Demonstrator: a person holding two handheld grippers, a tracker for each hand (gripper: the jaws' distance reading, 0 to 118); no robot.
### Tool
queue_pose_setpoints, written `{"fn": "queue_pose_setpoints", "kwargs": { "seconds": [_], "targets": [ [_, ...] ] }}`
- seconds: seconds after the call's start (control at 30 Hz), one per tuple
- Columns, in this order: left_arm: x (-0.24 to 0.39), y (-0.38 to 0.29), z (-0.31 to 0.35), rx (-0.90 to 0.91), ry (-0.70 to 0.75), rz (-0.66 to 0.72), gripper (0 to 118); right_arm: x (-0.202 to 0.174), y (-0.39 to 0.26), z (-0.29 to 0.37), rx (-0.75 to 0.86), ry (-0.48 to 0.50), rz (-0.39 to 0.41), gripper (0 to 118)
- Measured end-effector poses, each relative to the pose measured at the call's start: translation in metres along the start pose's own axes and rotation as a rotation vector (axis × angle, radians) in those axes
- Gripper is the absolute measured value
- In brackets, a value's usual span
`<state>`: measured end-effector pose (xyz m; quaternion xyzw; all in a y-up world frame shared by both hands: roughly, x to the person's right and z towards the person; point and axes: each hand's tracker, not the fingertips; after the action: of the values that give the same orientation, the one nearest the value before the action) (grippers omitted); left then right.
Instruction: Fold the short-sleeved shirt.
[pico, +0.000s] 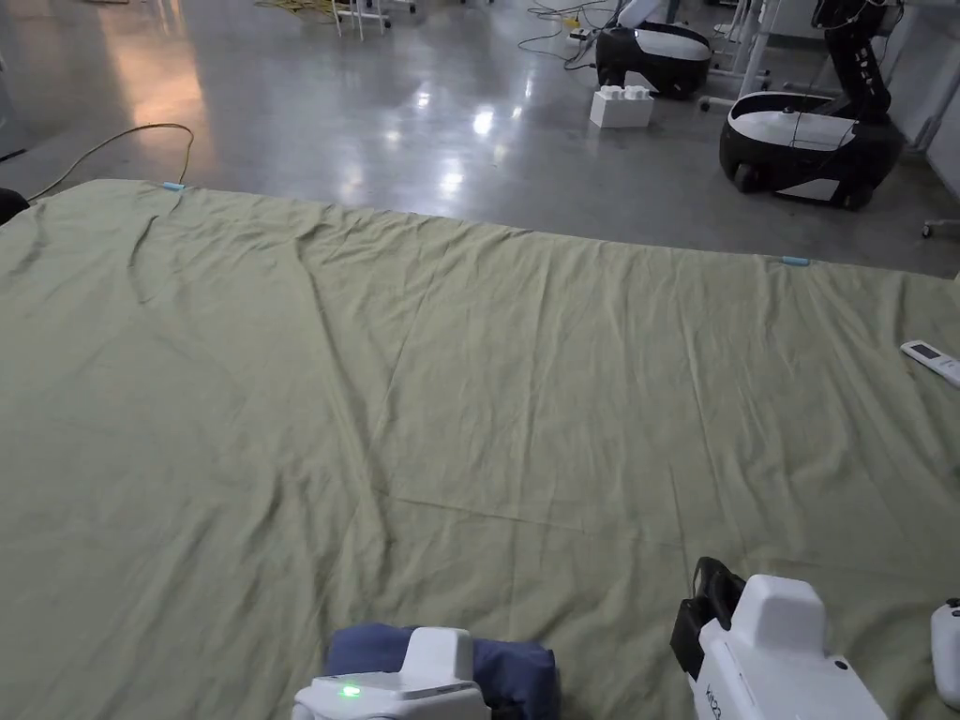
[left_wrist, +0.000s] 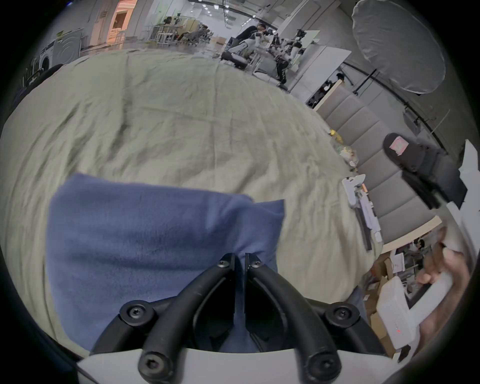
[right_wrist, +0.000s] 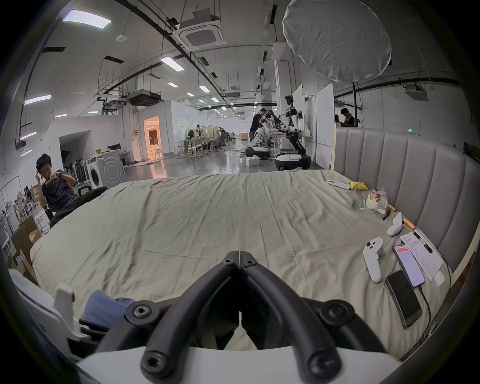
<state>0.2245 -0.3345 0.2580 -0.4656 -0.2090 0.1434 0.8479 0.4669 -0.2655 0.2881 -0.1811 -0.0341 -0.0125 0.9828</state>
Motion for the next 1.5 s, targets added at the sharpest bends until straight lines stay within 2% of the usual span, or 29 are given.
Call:
{"fn": "queue_pose_setpoints", "kwargs": {
  "seconds": [0.17,0.33,0.53,0.67,0.8,0.97,1.3,1.37,1.5],
  "targets": [
    [-0.002,0.023,0.046,0.130,-0.022,-0.084,7,-0.002,0.014,0.003,0.051,-0.002,0.019,0],
    [-0.006,0.050,0.084,0.362,0.151,-0.212,7,-0.007,0.030,0.003,0.103,-0.010,0.027,0],
    [-0.017,0.072,0.108,0.603,0.347,-0.279,7,-0.016,0.050,0.008,0.198,-0.039,0.066,0],
    [-0.020,0.083,0.122,0.714,0.425,-0.304,7,-0.022,0.064,0.013,0.286,-0.068,0.106,0],
    [-0.025,0.090,0.131,0.810,0.483,-0.319,7,-0.024,0.071,0.016,0.325,-0.094,0.109,0],
    [-0.033,0.093,0.140,0.853,0.531,-0.279,7,-0.021,0.077,0.017,0.344,-0.118,0.104,0],
    [-0.060,0.087,0.148,0.807,0.569,-0.280,7,-0.008,0.068,0.020,0.289,-0.139,0.106,0],
    [-0.068,0.085,0.150,0.789,0.571,-0.278,7,-0.010,0.054,0.021,0.220,-0.113,0.064,0],
    [-0.085,0.076,0.150,0.751,0.574,-0.263,7,-0.038,0.016,0.029,0.109,-0.021,0.101,0]
  ]
}}
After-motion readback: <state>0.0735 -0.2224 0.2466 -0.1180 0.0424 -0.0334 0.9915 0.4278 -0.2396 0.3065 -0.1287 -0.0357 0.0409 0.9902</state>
